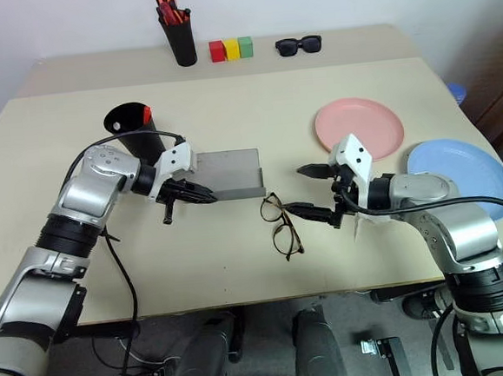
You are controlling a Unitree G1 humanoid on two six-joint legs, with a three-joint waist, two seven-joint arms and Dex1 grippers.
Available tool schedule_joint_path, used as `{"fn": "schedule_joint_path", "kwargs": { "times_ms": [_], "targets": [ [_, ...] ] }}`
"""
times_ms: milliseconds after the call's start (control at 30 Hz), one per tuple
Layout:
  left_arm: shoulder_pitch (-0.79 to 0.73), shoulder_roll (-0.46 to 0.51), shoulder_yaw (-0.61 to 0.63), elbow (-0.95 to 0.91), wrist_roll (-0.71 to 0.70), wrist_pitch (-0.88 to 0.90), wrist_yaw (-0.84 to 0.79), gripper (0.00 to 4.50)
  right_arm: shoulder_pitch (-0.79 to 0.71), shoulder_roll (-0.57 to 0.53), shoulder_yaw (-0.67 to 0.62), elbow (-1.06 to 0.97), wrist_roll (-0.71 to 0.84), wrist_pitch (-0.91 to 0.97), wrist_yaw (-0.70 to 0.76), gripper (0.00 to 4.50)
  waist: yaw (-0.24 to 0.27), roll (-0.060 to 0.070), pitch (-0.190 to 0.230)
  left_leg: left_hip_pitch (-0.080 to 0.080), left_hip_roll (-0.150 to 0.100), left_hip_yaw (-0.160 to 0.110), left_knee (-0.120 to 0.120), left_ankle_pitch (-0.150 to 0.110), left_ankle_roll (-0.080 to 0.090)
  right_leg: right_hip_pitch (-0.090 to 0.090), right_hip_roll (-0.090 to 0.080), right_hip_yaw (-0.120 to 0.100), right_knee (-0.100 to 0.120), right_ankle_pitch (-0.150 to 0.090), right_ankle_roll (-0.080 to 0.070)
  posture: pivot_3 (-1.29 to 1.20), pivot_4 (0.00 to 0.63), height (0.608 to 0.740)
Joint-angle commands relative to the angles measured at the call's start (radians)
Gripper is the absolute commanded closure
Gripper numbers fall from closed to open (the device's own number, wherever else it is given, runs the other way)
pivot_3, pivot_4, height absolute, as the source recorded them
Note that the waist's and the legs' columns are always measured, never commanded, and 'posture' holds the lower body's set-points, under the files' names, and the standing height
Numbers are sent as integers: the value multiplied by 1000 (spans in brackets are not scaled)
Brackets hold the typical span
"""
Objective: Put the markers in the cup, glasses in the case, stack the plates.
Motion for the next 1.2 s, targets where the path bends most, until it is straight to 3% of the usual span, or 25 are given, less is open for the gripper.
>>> {"fn": "schedule_joint_path", "kwargs": {
  "times_ms": [33,133,333,433,667,867,1167,1200],
  "targets": [
    [-36,-16,3,2,0,-1,35,2587,-2,-9,2,-39,-4,38,-41,0,1,0,0,0,0,0,0,0,0,0,0,0,0,0,0,0,150,740],
    [-43,-31,12,25,7,-19,76,1109,4,-28,30,-52,-25,88,-71,0,0,0,0,0,0,0,0,0,0,0,0,0,0,0,0,0,150,740],
    [-29,-34,56,9,-33,-45,119,1109,15,-33,37,-56,-17,138,-83,0,0,0,0,0,0,0,0,0,0,0,0,0,0,0,0,0,150,740],
    [11,-6,113,-85,-100,-17,102,1109,-6,-21,17,-63,47,238,-91,0,-1,0,0,0,0,0,0,0,0,0,0,0,0,0,0,0,150,740],
    [293,82,227,-455,-229,-40,122,1109,-75,14,-18,-37,202,493,-134,0,-6,1,-1,0,3,0,0,-1,1,-1,0,1,0,0,-1,0,150,740],
    [566,87,303,-714,-343,1,207,1109,-138,83,-28,14,269,649,-202,0,1,1,-1,0,4,0,0,-1,1,-1,0,2,-2,-1,-5,0,150,740],
    [764,101,367,-831,-400,40,346,1109,-174,102,10,90,241,699,-249,0,2,2,-1,0,4,1,0,-1,2,-1,0,2,-2,-1,-5,0,150,740],
    [770,101,371,-834,-406,44,359,1040,-178,106,8,99,242,703,-252,246,2,2,-1,0,4,2,0,-1,2,-1,0,2,-2,-1,-6,0,150,740]
  ]
}}
